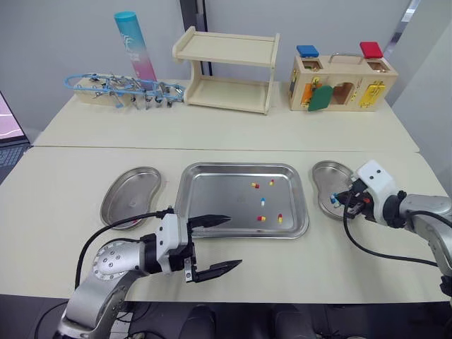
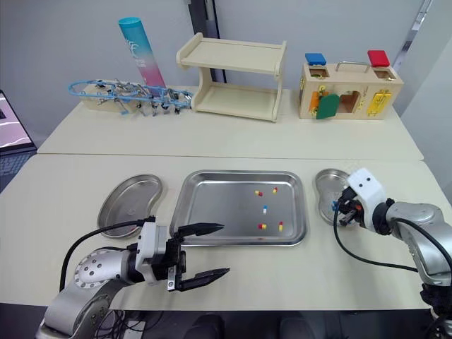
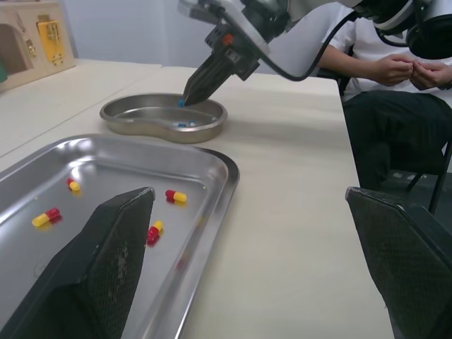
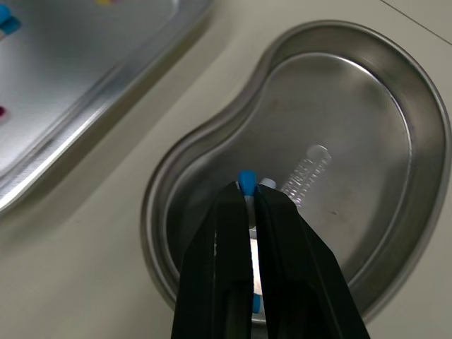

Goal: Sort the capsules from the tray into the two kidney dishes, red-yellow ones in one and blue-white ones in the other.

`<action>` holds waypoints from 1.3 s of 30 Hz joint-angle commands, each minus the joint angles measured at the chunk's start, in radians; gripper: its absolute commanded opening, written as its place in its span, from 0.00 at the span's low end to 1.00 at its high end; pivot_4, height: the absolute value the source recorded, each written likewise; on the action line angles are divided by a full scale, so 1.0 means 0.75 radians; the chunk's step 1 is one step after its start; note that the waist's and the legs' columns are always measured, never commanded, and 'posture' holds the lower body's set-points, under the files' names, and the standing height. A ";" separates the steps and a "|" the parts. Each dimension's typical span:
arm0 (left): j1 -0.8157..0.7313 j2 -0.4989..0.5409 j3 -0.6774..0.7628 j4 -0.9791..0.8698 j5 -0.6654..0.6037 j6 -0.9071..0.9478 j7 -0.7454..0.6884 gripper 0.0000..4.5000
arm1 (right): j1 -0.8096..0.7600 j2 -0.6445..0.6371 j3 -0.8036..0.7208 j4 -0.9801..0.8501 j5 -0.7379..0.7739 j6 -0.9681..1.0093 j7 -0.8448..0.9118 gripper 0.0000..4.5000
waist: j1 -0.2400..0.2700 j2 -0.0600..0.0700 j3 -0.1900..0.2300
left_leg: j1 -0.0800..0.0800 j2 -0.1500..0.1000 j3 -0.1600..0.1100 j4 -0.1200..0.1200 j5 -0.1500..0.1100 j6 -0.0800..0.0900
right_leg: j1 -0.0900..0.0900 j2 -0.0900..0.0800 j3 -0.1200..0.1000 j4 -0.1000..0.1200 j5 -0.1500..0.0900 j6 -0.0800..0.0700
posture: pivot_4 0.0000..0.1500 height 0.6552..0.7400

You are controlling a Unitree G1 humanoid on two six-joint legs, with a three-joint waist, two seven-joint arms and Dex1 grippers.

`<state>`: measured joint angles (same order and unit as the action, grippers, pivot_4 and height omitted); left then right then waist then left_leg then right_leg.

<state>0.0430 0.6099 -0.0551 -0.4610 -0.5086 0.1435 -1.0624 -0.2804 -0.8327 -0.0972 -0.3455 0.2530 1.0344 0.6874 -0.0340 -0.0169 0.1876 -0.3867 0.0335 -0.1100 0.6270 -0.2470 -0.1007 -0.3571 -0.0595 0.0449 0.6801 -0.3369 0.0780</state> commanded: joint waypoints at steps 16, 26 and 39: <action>0.142 0.034 0.307 -0.065 -0.064 0.133 0.244 1.00 | 0.245 -0.059 -0.187 -0.048 0.073 -0.745 0.279 0.65 | 0.003 0.000 0.000 | -0.001 0.000 0.000 0.000 0.000 0.000 | 0.000 0.000 -0.001 -0.001 0.000 0.000 | 1.00 1.00; 0.387 0.145 0.970 0.261 -0.094 0.137 0.262 1.00 | 0.548 -0.147 -0.401 0.044 0.162 -1.179 0.674 0.65 | 0.002 -0.001 0.000 | 0.005 0.000 0.000 0.000 0.000 0.000 | 0.006 0.000 -0.001 -0.001 0.000 0.000 | 1.00 1.00; 0.563 0.179 1.273 0.773 0.019 -0.020 0.237 1.00 | 0.758 -0.037 -0.454 0.141 0.199 -1.288 0.682 0.99 | 0.002 -0.003 0.000 | 0.006 0.000 0.001 -0.002 0.000 0.000 | 0.006 -0.001 -0.001 -0.002 -0.001 0.000 | 1.00 1.00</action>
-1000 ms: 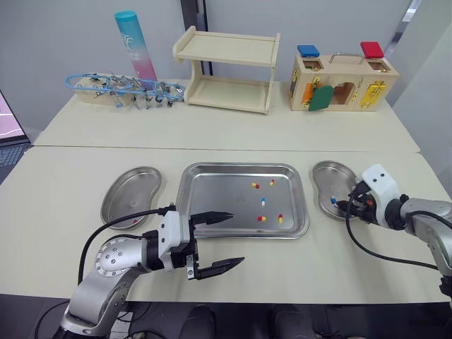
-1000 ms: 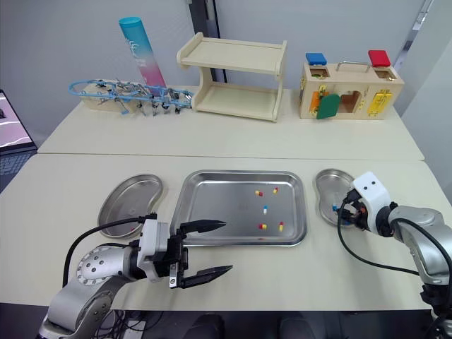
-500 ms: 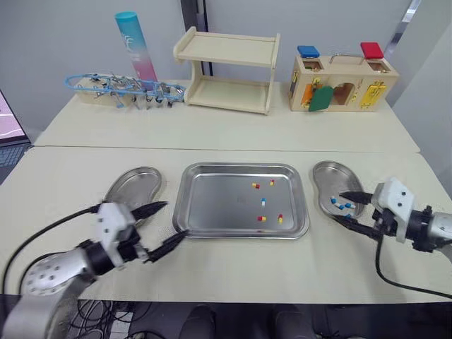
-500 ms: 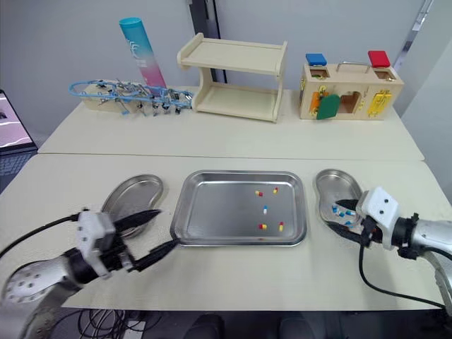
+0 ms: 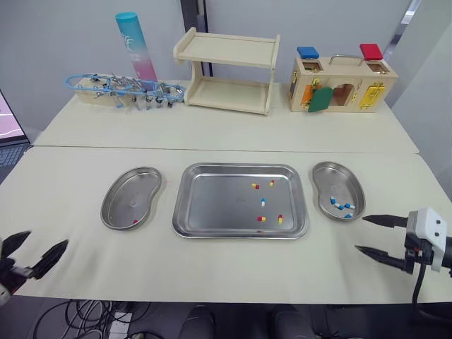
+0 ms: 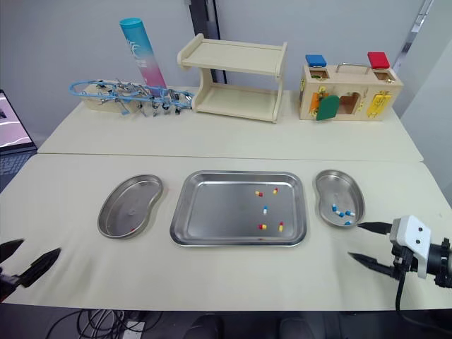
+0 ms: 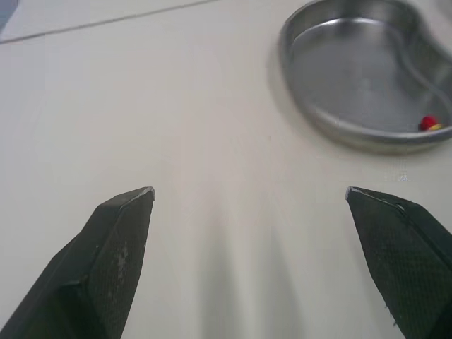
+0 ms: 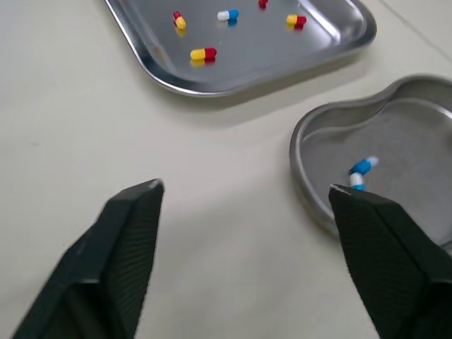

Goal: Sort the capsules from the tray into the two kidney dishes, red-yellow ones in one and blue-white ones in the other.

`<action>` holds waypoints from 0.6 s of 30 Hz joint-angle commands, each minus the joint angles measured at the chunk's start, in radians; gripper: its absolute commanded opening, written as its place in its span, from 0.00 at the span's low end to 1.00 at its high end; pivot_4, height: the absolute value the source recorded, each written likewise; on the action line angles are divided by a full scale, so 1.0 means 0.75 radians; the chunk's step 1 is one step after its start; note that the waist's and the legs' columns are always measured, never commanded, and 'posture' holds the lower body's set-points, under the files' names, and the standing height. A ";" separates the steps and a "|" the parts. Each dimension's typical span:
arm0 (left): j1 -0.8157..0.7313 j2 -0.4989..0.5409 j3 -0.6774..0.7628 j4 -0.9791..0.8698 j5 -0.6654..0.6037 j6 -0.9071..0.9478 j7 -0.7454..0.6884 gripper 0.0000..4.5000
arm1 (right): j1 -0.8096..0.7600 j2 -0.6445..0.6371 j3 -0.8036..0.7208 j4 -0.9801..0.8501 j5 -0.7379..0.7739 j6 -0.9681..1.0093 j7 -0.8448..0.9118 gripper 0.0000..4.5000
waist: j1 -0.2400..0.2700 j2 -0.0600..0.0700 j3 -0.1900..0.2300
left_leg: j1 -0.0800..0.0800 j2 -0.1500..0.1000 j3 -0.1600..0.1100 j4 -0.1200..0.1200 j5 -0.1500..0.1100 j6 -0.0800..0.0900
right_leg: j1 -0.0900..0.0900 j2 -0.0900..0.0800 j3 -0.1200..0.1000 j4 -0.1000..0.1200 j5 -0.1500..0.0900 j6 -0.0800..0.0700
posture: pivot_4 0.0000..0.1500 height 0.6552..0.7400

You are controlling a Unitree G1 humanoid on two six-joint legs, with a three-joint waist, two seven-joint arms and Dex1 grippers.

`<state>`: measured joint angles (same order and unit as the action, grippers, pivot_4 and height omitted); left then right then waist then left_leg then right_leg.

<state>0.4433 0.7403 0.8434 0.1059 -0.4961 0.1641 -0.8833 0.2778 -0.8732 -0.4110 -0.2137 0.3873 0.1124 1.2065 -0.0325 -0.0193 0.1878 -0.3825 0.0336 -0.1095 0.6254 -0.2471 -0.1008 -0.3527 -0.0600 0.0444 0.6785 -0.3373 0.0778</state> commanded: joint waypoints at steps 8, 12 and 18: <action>0.057 -0.004 0.074 0.030 -0.011 -0.059 0.000 1.00 | 0.035 0.058 -0.025 0.046 -0.023 -0.170 -0.050 0.99 | 0.000 -0.002 -0.001 | 0.000 0.000 0.000 0.000 0.000 0.000 | 0.000 0.000 0.000 0.000 0.000 0.000 | 1.00 1.00; 0.053 0.019 0.037 -0.049 -0.008 -0.077 -0.043 1.00 | 0.018 0.061 -0.020 0.082 -0.030 -0.194 -0.075 0.99 | 0.000 -0.002 -0.001 | 0.001 0.000 0.000 0.000 0.000 0.000 | 0.000 0.000 0.000 0.000 0.000 0.000 | 1.00 1.00; -0.038 0.127 -0.180 -0.326 0.003 -0.107 -0.221 1.00 | -0.006 0.105 0.023 0.028 -0.042 -0.256 -0.127 0.99 | 0.005 -0.002 -0.001 | 0.001 0.000 0.000 0.000 0.000 0.000 | 0.001 0.000 0.000 0.000 0.000 0.000 | 1.00 1.00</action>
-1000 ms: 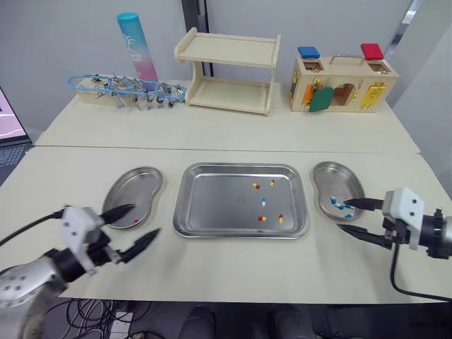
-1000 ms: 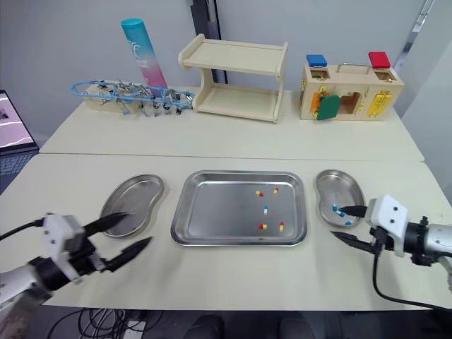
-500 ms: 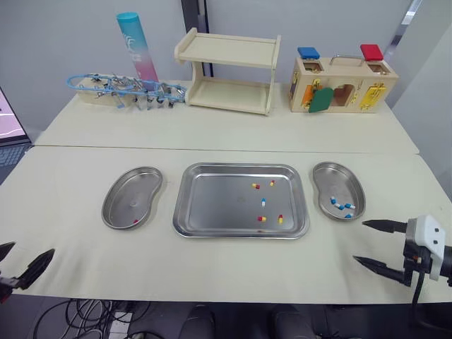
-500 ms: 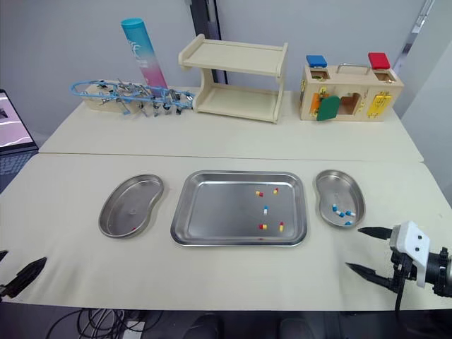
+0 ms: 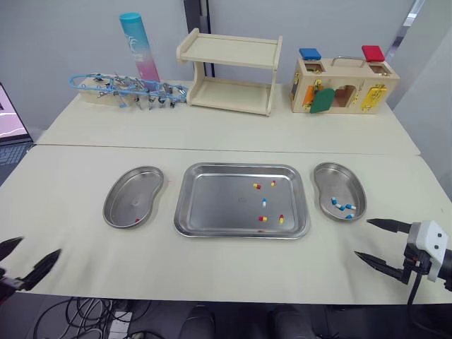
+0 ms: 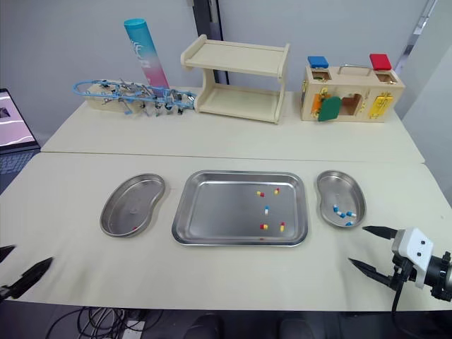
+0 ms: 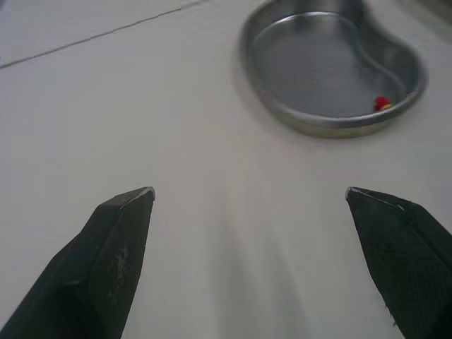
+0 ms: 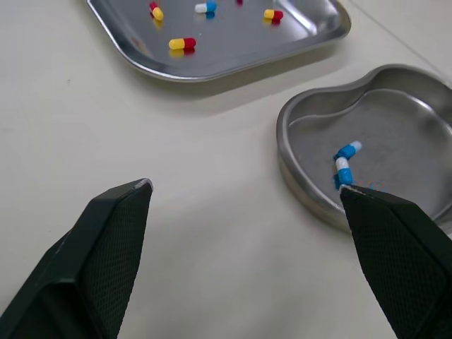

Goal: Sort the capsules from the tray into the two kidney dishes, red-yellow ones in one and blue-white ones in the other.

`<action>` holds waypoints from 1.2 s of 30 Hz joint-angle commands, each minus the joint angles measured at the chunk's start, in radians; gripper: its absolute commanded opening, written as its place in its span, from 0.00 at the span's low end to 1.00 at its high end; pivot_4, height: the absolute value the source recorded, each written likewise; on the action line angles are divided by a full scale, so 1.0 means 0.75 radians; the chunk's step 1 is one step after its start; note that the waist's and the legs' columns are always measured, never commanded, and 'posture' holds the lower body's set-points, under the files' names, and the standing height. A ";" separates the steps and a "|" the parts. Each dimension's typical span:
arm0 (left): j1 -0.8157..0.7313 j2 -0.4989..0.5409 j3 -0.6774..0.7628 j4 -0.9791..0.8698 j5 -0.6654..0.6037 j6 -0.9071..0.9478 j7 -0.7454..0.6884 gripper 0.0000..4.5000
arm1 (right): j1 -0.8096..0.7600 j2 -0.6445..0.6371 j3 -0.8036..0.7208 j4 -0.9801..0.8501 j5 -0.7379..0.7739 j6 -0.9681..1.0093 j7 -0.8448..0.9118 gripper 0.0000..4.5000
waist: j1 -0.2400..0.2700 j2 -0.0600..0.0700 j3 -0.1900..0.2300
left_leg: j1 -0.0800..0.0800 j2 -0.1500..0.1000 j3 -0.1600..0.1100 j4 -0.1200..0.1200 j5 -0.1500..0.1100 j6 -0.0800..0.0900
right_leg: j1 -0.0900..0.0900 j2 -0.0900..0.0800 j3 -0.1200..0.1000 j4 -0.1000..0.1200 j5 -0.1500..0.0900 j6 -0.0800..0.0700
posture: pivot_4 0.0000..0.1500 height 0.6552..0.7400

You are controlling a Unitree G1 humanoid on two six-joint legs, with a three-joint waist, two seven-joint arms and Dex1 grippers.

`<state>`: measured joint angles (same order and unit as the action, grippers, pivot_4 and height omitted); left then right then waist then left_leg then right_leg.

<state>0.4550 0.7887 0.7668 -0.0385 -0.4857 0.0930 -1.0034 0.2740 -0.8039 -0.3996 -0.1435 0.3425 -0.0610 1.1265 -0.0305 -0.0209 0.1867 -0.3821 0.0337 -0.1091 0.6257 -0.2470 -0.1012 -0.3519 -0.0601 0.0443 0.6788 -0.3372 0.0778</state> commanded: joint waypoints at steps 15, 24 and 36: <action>-0.953 0.098 -1.050 -0.382 0.038 0.362 -0.165 1.00 | 0.038 0.082 0.215 -0.373 0.051 0.124 -0.125 0.99 | -0.006 0.002 0.001 | -0.001 0.000 0.000 0.002 0.000 0.000 | -0.001 0.001 0.000 0.001 0.000 0.000 | 1.00 1.00; -1.357 -0.158 -1.402 -0.011 0.279 0.244 -0.268 0.73 | 0.075 0.111 0.260 -0.407 0.041 0.130 -0.182 1.00 | 0.000 0.002 0.001 | -0.001 0.000 -0.001 0.004 0.000 0.000 | 0.000 0.001 0.000 0.002 0.000 0.001 | 1.00 1.00; -1.628 -0.457 -1.607 0.495 0.499 0.006 -0.414 0.73 | 0.108 0.155 0.303 -0.398 0.007 0.109 -0.231 1.00 | -0.005 0.002 0.001 | -0.002 -0.001 -0.001 0.005 0.000 0.000 | 0.000 0.001 0.000 0.002 0.000 0.001 | 1.00 1.00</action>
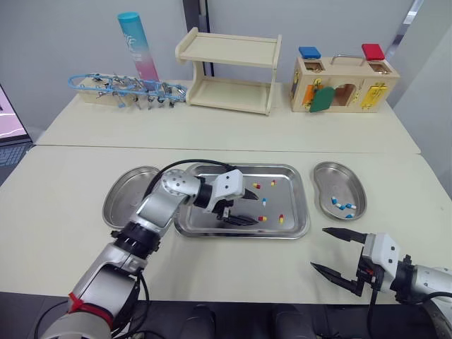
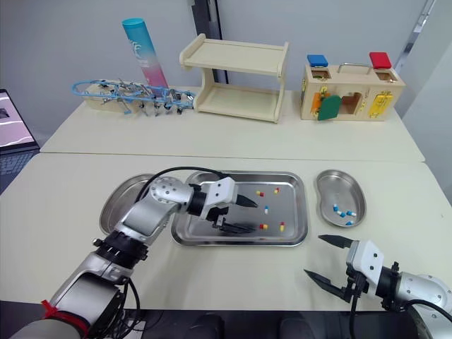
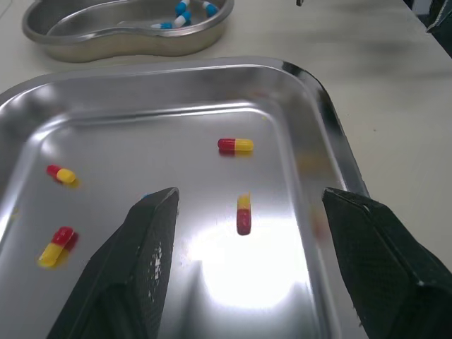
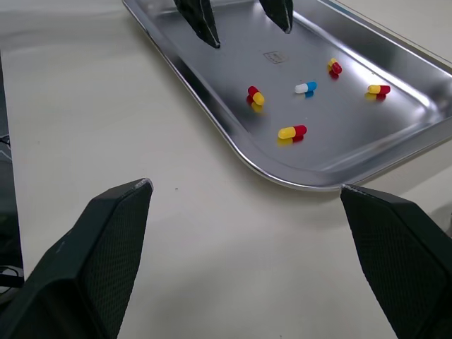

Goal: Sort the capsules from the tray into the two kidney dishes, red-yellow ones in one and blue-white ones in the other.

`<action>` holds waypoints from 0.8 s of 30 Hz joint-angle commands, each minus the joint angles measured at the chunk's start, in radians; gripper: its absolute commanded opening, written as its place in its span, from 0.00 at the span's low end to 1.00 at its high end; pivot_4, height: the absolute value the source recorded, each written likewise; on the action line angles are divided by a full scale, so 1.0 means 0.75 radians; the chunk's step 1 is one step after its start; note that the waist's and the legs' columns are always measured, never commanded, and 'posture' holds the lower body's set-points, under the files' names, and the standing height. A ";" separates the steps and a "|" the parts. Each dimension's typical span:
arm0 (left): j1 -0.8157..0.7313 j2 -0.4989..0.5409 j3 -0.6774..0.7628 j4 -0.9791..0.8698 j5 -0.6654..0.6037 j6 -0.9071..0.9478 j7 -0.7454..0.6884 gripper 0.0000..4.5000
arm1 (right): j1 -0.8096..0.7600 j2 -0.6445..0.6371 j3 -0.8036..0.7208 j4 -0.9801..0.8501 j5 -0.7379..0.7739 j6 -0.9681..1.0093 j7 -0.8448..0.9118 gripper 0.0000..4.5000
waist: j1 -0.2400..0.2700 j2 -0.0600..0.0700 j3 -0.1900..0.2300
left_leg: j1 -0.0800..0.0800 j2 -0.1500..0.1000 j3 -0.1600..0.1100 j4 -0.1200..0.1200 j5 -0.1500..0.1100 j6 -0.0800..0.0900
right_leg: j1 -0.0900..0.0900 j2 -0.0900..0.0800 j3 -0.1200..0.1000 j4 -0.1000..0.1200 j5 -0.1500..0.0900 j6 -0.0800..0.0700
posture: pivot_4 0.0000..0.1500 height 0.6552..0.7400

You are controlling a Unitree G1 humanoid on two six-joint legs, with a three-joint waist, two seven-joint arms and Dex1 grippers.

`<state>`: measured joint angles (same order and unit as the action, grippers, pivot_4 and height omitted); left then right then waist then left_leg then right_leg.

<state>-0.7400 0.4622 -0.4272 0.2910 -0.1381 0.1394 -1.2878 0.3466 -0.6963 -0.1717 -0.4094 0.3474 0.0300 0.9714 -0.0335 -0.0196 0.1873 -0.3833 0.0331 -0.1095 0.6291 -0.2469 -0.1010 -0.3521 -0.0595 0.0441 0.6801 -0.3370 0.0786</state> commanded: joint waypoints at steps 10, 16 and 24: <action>-0.101 -0.122 -0.027 0.278 0.136 -0.154 -0.068 0.73 | 0.022 0.024 0.032 -0.117 -0.004 0.055 -0.091 1.00 | 0.002 0.000 0.000 | 0.000 0.000 0.000 0.000 0.000 0.000 | 0.000 0.000 0.000 0.000 0.000 0.000 | 1.00 1.00; -0.129 -0.169 -0.025 0.347 0.173 -0.162 -0.061 0.73 | 0.030 0.018 0.038 -0.144 -0.003 0.091 -0.117 1.00 | 0.003 0.000 0.000 | 0.000 0.000 -0.001 0.000 0.000 0.000 | 0.000 0.000 0.000 0.000 0.000 0.000 | 1.00 1.00; -0.140 -0.202 -0.052 0.390 0.244 -0.175 -0.060 0.73 | 0.031 0.009 0.036 -0.162 -0.005 0.117 -0.130 1.00 | 0.002 0.000 0.000 | 0.000 0.000 -0.001 0.000 0.000 0.000 | 0.000 0.000 0.000 0.000 0.000 0.000 | 1.00 1.00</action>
<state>-0.8376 0.3153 -0.4507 0.5828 0.0246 0.0172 -1.3247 0.3704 -0.6830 -0.1355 -0.4896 0.3350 0.1195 0.8751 -0.0319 -0.0195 0.1872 -0.3833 0.0329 -0.1101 0.6294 -0.2468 -0.1010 -0.3519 -0.0595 0.0439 0.6804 -0.3370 0.0787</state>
